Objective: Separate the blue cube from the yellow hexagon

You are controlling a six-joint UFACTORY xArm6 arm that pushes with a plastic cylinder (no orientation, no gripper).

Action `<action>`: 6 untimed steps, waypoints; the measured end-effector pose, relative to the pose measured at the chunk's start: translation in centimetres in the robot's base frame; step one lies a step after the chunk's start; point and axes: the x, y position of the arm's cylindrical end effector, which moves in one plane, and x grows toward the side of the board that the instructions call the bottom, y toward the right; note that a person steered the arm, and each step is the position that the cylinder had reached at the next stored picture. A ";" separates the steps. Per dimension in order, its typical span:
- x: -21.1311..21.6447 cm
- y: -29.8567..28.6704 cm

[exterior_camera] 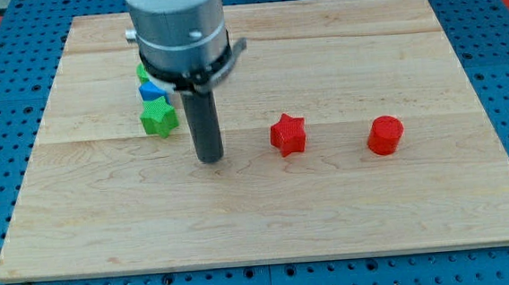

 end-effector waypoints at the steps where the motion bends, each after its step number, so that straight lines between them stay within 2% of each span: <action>1: -4.1 4.7; 3: -18.0 4.3; 4: -17.0 -1.9; 5: -13.1 -3.3; 6: -11.3 -2.5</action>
